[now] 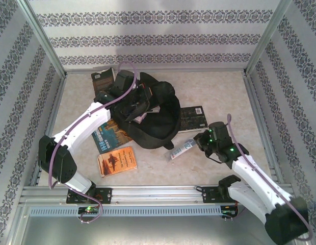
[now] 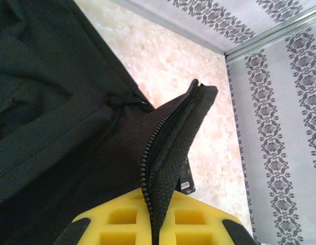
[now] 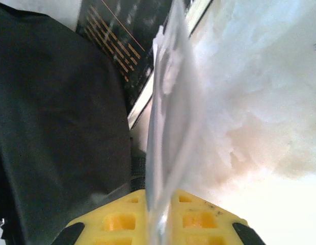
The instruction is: Pack the student bag
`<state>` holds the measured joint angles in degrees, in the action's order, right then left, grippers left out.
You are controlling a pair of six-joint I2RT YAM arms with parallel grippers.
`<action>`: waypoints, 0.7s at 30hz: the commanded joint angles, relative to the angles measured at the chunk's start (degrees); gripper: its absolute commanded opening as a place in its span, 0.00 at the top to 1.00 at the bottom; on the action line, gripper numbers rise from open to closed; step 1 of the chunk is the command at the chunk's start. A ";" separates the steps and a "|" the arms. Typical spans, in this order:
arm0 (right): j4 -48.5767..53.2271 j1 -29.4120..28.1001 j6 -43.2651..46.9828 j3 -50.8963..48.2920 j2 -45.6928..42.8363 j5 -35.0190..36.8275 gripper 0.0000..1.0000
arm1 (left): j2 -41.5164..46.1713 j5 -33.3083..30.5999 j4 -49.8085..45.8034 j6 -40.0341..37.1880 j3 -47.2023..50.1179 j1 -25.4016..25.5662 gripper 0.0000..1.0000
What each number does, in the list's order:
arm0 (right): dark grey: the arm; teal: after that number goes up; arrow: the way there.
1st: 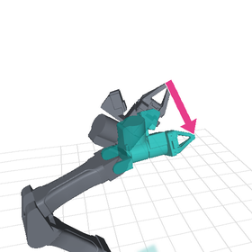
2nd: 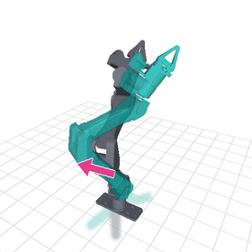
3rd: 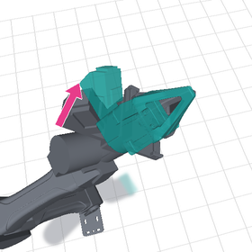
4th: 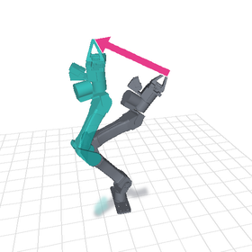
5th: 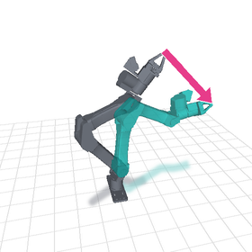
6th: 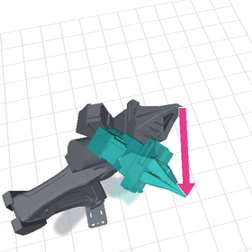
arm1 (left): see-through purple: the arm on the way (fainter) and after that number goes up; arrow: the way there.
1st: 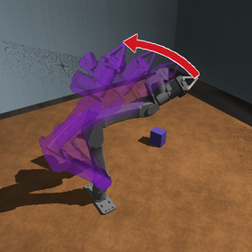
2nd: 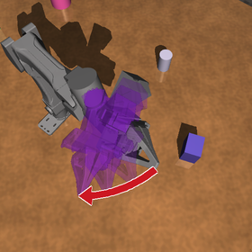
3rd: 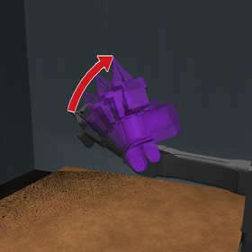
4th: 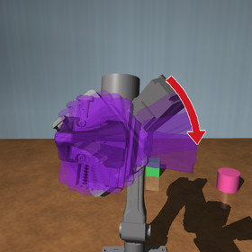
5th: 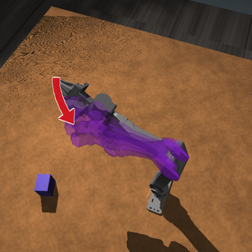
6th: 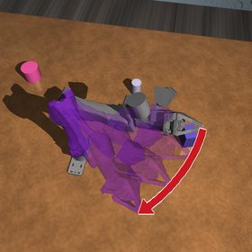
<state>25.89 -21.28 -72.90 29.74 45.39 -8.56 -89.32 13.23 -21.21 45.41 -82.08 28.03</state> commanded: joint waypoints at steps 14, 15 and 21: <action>0.46 -0.52 15.18 27.68 -0.08 1.31 1.00 | 5.28 -2.80 1.48 -1.74 -6.12 -1.31 1.00; -1.20 -0.52 14.75 28.20 1.15 0.88 1.00 | 5.41 -2.82 1.82 -1.73 -5.83 -1.38 1.00; -8.93 -1.61 8.64 31.59 10.36 6.94 1.00 | 5.80 -2.52 3.65 -0.69 -4.31 -1.66 1.00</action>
<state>23.33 -21.85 -60.75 59.66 52.80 -5.06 -86.89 11.09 -23.64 44.77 -85.89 27.00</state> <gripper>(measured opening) 0.113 0.069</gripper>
